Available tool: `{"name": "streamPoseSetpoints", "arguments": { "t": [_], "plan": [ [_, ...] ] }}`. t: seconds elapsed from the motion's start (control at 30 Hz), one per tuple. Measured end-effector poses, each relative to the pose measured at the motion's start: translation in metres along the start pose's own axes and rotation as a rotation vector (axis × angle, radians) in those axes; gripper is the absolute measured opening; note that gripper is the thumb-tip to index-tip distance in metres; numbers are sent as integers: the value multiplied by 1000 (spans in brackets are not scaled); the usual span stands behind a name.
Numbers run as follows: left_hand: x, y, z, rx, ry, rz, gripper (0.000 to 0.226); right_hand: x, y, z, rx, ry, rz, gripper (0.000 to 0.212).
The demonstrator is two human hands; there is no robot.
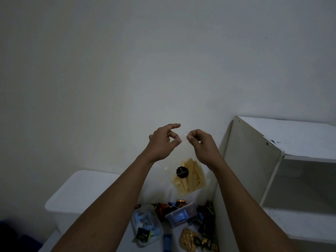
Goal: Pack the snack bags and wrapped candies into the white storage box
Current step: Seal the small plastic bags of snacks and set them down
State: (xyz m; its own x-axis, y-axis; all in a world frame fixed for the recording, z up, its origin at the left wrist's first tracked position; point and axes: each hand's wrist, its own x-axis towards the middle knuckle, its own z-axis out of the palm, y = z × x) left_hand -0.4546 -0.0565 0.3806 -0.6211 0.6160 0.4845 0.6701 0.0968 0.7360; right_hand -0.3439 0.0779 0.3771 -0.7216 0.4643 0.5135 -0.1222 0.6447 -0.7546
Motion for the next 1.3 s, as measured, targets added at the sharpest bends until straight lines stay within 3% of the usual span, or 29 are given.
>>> {"name": "streamPoseSetpoints", "arguments": {
  "t": [0.33,0.6,0.9,0.97,1.1,1.3],
  "plan": [
    [0,1,7,-55,-25,2,58,-7,0,8,54,-37,-12,16],
    [-7,-3,-10,85,0,-2,66,-9,3,2,67,88,59,17],
    [-8,-21,-27,207,-157,0,45,-8,4,-5,256,191,212,19],
    [-9,-21,-28,152,-159,-7,41,-8,3,-5,283,202,218,19],
    [-13,-16,-25,-34,-61,-19,12,-6,0,-7,332,226,225,18],
    [-13,-12,-7,-417,80,-193,6,-6,-6,-2,449,252,260,21]
  ]
}}
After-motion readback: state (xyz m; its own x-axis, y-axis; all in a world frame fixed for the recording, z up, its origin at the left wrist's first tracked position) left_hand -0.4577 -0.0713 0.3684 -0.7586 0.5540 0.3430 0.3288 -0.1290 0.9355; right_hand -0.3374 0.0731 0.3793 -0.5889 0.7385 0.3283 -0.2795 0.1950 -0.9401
